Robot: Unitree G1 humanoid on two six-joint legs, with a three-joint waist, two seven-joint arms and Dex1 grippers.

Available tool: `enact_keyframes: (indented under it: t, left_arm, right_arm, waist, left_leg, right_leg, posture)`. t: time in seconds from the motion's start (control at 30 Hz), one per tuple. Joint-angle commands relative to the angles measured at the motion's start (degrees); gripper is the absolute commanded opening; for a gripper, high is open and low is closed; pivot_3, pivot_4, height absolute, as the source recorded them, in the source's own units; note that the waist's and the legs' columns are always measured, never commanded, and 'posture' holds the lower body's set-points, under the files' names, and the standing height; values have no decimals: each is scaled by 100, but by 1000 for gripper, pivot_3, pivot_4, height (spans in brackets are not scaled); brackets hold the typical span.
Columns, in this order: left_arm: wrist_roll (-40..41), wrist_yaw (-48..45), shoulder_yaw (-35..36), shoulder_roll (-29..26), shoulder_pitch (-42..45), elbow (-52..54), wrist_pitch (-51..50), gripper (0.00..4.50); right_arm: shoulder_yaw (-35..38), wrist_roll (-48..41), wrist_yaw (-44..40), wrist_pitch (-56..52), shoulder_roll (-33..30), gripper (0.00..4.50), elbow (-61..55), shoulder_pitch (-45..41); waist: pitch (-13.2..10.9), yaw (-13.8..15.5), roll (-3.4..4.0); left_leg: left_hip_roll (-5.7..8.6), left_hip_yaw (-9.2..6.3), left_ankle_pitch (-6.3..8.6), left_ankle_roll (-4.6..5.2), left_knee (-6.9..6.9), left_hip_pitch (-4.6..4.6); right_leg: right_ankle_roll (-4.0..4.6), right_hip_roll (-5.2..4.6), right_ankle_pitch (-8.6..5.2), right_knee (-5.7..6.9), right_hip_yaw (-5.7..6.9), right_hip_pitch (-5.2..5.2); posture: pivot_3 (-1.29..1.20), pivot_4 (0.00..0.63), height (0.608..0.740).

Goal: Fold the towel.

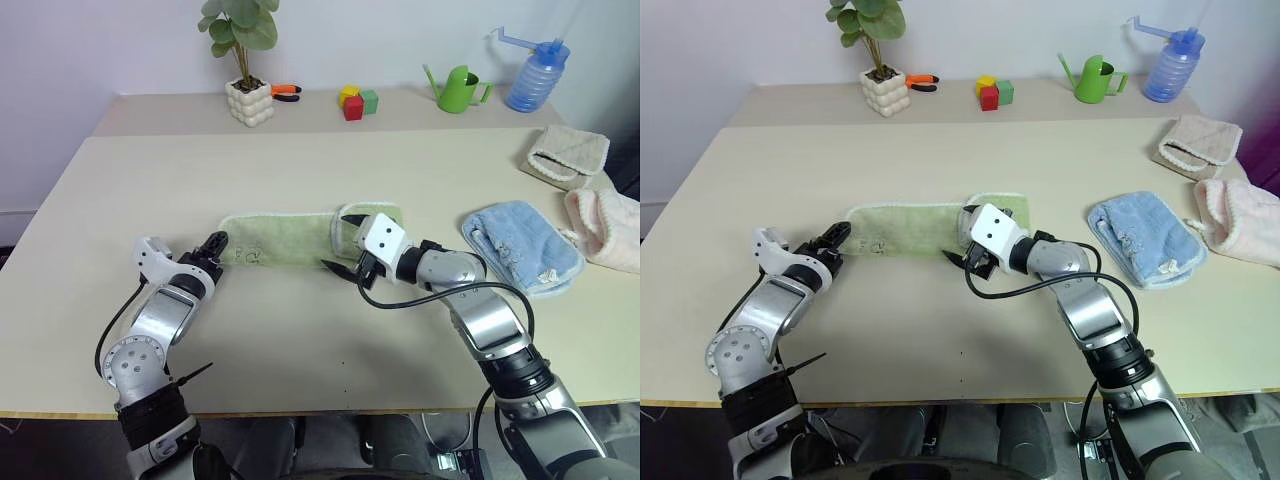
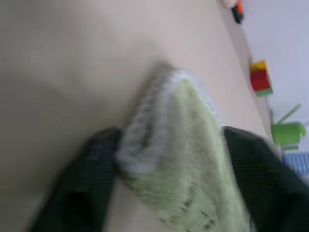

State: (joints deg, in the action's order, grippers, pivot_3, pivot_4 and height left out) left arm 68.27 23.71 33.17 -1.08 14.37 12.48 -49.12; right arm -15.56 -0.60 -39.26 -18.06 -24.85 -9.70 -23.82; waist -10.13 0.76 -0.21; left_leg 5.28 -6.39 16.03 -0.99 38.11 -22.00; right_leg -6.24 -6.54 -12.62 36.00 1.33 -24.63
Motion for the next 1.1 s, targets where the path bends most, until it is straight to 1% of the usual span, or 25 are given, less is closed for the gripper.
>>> enact_keyframes:
  t: [0.03,0.1,0.3,0.4,0.53,0.7,0.83,0.9,1.0,1.1]
  left_arm:
    - [195,-132,-59,-143,-17,103,156,1059]
    - [262,-212,-71,-212,-13,132,218,26]
    - [294,-552,-144,-465,25,260,470,26]
    - [144,-849,-70,-753,82,399,758,26]
    - [10,-1226,87,-1448,174,413,994,26]
    - [-335,-2042,-229,-2315,217,485,956,26]
    - [-649,-2888,-897,-2820,361,746,822,26]
    - [-893,-3282,-1399,-2994,542,866,752,26]
    - [-1306,-3777,-2391,-3039,985,976,577,26]
    - [-2017,-4218,-3470,-3027,1366,841,483,26]
  right_arm:
    - [58,41,90,7,20,4500,-410,15]
    - [62,48,102,-16,20,4500,-457,51]
    - [65,53,104,-16,6,4500,-460,67]
    - [82,53,105,-7,1,4500,-438,50]
    - [118,42,109,-2,-3,4500,-394,27]
    - [185,33,118,33,-34,4500,-298,38]
    - [257,28,131,69,-69,4500,-199,31]
    - [287,31,142,96,-77,4500,-133,25]
    - [336,60,191,123,-89,4500,-54,26]
    - [402,75,262,140,-108,4500,11,40]
  waist:
    - [-1,0,-2]
    - [-1,-1,-2]
    - [-2,-3,-3]
    - [-3,-5,-4]
    - [-3,-14,-4]
    - [-3,-2,-5]
    - [-4,2,-7]
    - [-4,-2,-7]
    - [-4,-1,-7]
    - [-5,-20,-7]
  left_leg:
    - [0,0,0,0,0,0]
    - [0,-1,0,0,0,-1]
    - [0,-1,0,0,0,-1]
    - [-1,-1,0,0,-1,-1]
    - [-3,-1,0,-1,-4,-1]
    - [-2,0,0,-1,-7,-1]
    - [0,-1,0,0,-6,-4]
    - [0,-1,0,0,-7,-4]
    - [-1,-1,0,0,-8,-4]
    - [0,1,0,0,-9,-5]
  right_leg:
    - [0,0,0,0,0,0]
    - [0,1,0,0,0,-1]
    - [0,0,0,-1,0,-1]
    - [1,1,0,-1,0,-1]
    - [2,4,-1,0,0,-4]
    - [2,4,-1,-4,-1,-4]
    - [1,1,-1,-6,0,-3]
    - [1,2,-1,-6,0,-3]
    - [1,2,-1,-6,0,-3]
    - [1,2,0,-8,-1,-3]
  posture:
    - [0,150,732]
    - [0,150,732]
    - [0,150,732]
    - [0,150,732]
    - [0,150,732]
    - [0,150,732]
    - [0,150,732]
    - [0,150,732]
    - [0,150,732]
    - [0,150,732]
